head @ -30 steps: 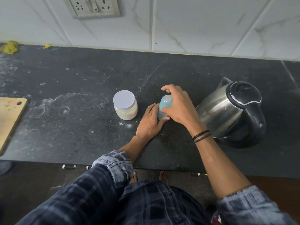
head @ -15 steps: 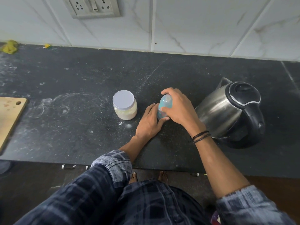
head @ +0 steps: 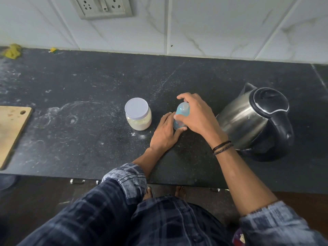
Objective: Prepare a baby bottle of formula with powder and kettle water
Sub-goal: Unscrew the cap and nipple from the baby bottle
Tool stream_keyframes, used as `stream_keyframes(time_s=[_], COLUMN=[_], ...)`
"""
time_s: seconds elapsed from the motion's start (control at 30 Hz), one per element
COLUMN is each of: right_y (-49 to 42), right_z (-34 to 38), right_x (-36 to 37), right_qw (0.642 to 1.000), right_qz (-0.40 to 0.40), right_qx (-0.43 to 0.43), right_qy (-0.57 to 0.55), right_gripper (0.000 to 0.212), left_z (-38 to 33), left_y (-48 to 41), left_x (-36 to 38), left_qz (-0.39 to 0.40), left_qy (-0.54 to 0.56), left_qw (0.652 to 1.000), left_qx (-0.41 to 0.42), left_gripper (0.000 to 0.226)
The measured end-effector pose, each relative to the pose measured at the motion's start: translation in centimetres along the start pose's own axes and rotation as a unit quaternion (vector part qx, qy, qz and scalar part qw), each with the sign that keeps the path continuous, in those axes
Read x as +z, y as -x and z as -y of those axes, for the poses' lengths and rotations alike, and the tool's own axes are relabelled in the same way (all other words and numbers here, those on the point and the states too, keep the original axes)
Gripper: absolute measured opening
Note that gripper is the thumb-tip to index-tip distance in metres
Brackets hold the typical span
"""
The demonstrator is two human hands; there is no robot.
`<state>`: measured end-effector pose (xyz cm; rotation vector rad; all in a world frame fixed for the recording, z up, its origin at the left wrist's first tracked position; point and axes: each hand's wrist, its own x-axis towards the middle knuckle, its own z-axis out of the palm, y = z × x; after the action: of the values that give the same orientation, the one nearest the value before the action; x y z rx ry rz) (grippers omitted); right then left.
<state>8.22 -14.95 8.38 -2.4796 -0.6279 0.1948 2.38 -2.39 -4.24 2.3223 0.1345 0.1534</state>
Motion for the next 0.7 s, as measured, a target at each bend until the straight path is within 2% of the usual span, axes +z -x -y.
stream_keyframes(time_s=[0.1, 0.27, 0.4, 0.53, 0.63, 0.7], right_y=[0.02, -0.08, -0.13, -0.10, -0.14, -0.11], right_z=[-0.36, -0.33, -0.80, -0.60, -0.73, -0.83], right_x=[0.12, 0.31, 0.47, 0.49, 0.62, 0.55], right_qw=[1.000, 0.999, 0.999, 0.999, 1.000, 1.000], right_qz=[0.010, 0.003, 0.009, -0.004, -0.002, -0.001], right_qx=[-0.001, 0.003, 0.008, 0.001, 0.011, 0.006], right_qy=[0.009, -0.042, -0.033, -0.038, -0.022, -0.031], right_gripper=[0.053, 0.079, 0.067, 0.076, 0.065, 0.066], left_z=[0.15, 0.19, 0.11, 0.03, -0.03, -0.06], left_y=[0.00, -0.02, 0.02, 0.01, 0.07, 0.07], left_x=[0.13, 0.23, 0.16, 0.09, 0.06, 0.02], left_qz=[0.004, 0.003, 0.002, 0.003, 0.006, 0.005], left_qy=[-0.002, -0.002, 0.002, 0.006, 0.004, 0.005], left_qw=[1.000, 1.000, 1.000, 1.000, 1.000, 1.000], left_qx=[0.004, 0.002, 0.007, 0.001, 0.000, 0.000], left_gripper=[0.068, 0.068, 0.065, 0.066, 0.069, 0.070])
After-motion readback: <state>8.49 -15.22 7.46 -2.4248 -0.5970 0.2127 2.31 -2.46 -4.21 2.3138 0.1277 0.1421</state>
